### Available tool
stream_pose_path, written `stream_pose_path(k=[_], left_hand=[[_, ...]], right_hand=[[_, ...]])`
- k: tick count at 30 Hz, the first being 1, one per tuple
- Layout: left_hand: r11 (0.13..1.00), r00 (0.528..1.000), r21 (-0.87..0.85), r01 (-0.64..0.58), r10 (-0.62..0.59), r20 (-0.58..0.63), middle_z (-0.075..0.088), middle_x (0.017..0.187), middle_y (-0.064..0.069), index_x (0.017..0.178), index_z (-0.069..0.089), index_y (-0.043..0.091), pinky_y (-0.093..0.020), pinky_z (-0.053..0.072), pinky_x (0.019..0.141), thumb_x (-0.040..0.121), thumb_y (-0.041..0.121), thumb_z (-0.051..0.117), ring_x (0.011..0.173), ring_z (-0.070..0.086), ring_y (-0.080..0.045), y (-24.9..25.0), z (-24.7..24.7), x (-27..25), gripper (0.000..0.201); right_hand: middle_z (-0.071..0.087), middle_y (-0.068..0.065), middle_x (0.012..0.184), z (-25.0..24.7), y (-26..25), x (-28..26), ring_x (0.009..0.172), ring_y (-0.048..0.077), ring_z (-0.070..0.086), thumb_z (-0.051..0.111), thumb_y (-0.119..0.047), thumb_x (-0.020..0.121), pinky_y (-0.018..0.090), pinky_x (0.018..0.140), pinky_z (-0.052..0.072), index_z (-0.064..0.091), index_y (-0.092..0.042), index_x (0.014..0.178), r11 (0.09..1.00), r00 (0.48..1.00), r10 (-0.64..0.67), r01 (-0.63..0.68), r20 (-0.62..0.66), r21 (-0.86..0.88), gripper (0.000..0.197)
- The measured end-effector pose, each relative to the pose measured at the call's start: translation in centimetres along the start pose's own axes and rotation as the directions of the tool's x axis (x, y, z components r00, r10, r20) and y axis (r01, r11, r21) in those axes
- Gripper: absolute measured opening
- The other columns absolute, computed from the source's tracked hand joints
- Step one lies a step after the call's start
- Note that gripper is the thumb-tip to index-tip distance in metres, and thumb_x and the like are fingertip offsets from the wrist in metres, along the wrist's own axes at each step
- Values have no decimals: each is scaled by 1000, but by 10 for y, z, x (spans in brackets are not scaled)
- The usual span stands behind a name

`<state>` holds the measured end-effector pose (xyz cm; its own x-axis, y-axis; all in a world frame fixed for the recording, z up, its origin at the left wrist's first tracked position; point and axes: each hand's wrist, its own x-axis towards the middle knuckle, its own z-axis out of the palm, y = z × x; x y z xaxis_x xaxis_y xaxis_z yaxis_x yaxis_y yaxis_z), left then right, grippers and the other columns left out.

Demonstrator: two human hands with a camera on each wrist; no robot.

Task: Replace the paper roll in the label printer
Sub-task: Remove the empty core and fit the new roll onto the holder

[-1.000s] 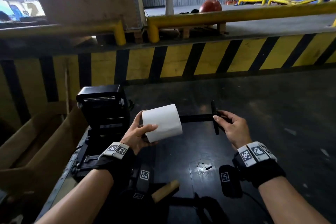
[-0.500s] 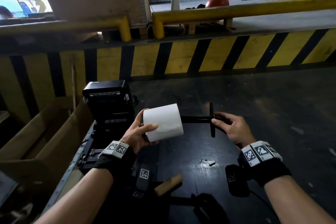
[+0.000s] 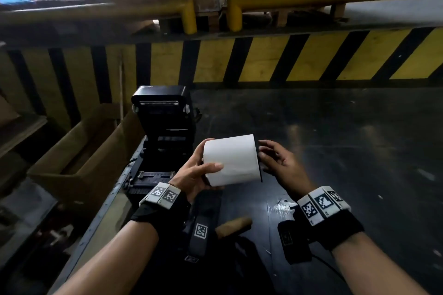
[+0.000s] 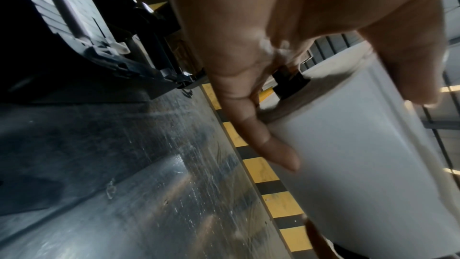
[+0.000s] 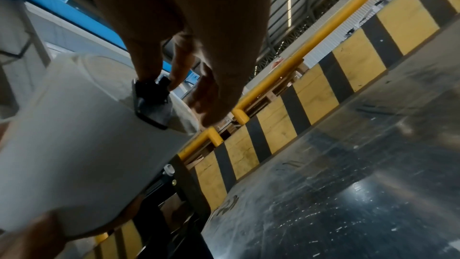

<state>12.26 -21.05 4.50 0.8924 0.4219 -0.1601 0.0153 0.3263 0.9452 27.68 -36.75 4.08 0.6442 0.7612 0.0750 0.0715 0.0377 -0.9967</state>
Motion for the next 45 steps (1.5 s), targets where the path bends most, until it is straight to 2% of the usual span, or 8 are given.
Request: stream_pose_path(k=[8, 15, 21, 24, 29, 33, 38, 45], left_hand=[[999, 998, -31, -12, 10, -65, 59, 107, 0, 126, 43, 36, -43, 56, 62, 64, 8, 70, 91, 63, -25, -10, -10, -15, 73], [995, 990, 38, 90, -85, -116, 54, 108, 0, 131, 33, 36, -35, 55, 57, 71, 13, 66, 85, 62, -21, -34, -13, -24, 72], [938, 966, 244, 246, -217, -139, 55, 122, 11, 134, 26, 48, -49, 47, 97, 64, 44, 71, 118, 52, -16, -63, -30, -20, 83], [910, 922, 297, 288, -180, -344, 54, 133, 3, 133, 40, 39, -41, 45, 96, 78, 55, 59, 114, 52, -13, -76, -44, -17, 61], [440, 898, 794, 420, -77, -432, 64, 123, -14, 128, 54, 14, -26, 43, 96, 73, 26, 75, 112, 60, -25, -110, -65, -12, 60], [261, 891, 852, 455, -123, -438, 62, 125, -11, 122, 59, 18, -30, 46, 97, 69, 27, 77, 115, 58, -26, -125, -69, -10, 57], [315, 847, 788, 529, -141, -512, 70, 106, -12, 97, 69, 15, -30, 52, 85, 64, 22, 81, 100, 65, -28, -127, -71, -3, 36], [574, 904, 741, 348, 2, -427, 68, 74, -7, 84, 73, 8, 0, 37, 50, 71, 17, 77, 67, 58, -13, -110, -76, -6, 16]], right_hand=[[62, -5, 122, 33, 0, 4, 109, 22, 61, 47, -80, 64, 53, 89, 52, 53, -44, 117, 944, 937, 306, -321, 167, 70, 65], [65, 6, 118, 48, 23, -5, 107, 27, 62, 68, -51, 67, 47, 79, 57, 58, -29, 115, 961, 965, 243, -253, 96, 109, 54], [66, 3, 114, 39, 47, -21, 99, 22, 63, 66, -39, 73, 48, 79, 55, 58, -27, 116, 940, 950, 307, -313, 62, 137, 45], [64, -1, 111, 30, 55, -25, 96, 18, 62, 63, -30, 83, 48, 79, 55, 55, -27, 119, 928, 938, 344, -347, 46, 134, 37], [64, 3, 118, 19, 63, -30, 102, 23, 63, 64, -30, 82, 50, 80, 57, 54, -27, 123, 918, 928, 372, -367, -8, 148, 42], [63, 4, 111, 18, 65, -37, 94, 20, 62, 61, -26, 84, 53, 80, 55, 55, -23, 121, 899, 916, 398, -379, -48, 221, 38], [65, 1, 107, 21, 70, -47, 85, 13, 65, 65, -27, 82, 33, 61, 56, 55, -24, 121, 902, 916, 393, -368, -79, 226, 40], [67, 5, 107, 34, 66, -51, 92, 21, 65, 66, -25, 81, 48, 80, 56, 61, -28, 110, 915, 923, 359, -319, -136, 249, 30]])
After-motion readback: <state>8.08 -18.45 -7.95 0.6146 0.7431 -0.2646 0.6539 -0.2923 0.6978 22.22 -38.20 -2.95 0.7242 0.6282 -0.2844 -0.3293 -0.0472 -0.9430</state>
